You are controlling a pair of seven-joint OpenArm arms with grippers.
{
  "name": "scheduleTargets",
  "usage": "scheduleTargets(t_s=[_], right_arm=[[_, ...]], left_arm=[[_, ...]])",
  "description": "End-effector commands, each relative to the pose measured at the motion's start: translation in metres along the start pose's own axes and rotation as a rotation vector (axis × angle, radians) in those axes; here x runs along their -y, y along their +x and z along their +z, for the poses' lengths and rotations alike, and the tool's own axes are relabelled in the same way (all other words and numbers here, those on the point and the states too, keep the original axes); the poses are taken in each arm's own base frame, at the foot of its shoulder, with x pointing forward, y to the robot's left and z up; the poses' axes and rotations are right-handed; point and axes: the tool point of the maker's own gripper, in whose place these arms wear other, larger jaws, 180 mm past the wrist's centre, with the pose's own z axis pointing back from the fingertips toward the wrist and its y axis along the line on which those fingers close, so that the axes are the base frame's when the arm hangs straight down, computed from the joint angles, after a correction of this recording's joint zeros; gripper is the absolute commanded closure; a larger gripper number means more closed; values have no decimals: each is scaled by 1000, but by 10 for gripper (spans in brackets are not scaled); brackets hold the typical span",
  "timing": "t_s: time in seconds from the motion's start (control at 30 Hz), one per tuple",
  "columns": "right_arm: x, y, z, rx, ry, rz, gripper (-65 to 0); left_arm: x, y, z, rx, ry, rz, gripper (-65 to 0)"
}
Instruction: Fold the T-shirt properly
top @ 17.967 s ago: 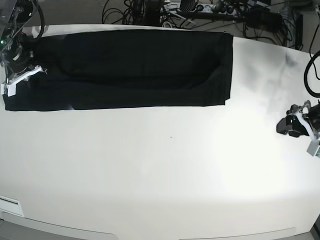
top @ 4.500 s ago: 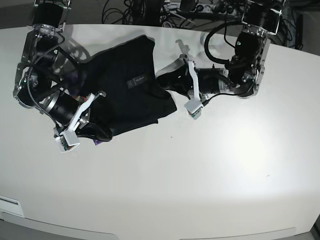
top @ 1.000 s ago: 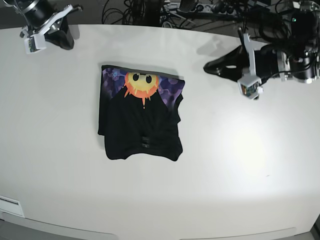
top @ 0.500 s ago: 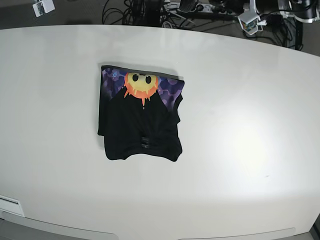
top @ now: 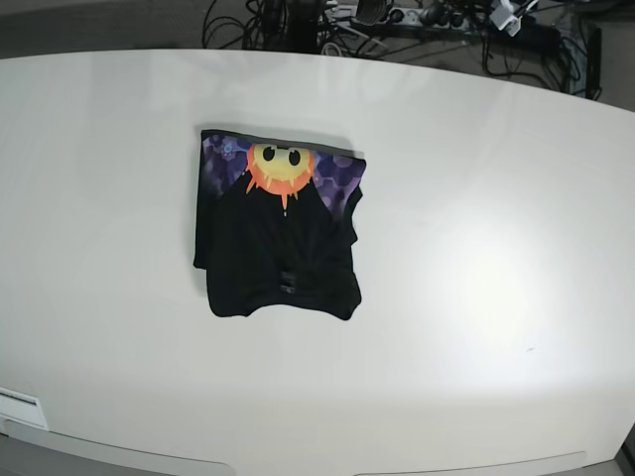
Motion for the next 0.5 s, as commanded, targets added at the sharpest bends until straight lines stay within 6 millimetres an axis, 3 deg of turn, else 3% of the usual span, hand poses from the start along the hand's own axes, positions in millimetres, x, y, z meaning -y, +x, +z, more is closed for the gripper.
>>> scheduleTargets(t_s=[0.0, 0.17, 0.33, 0.4, 0.47], right_arm=[[6, -1, -7, -4, -5, 9, 0], [34, 13, -61, -15, -58, 79, 0], [77, 26, -104, 7, -187, 89, 0], [93, 32, -119, 14, -238, 84, 0], [102, 38, -132, 1, -267, 91, 0]], left_arm=[[-10, -2, -7, 1, 13, 20, 0], [-68, 3, -58, 23, 149, 2, 0], [-124, 25, -85, 73, 357, -98, 0], [-135, 39, -94, 104, 421, -128, 0], [-134, 51, -106, 111, 440, -148, 0]])
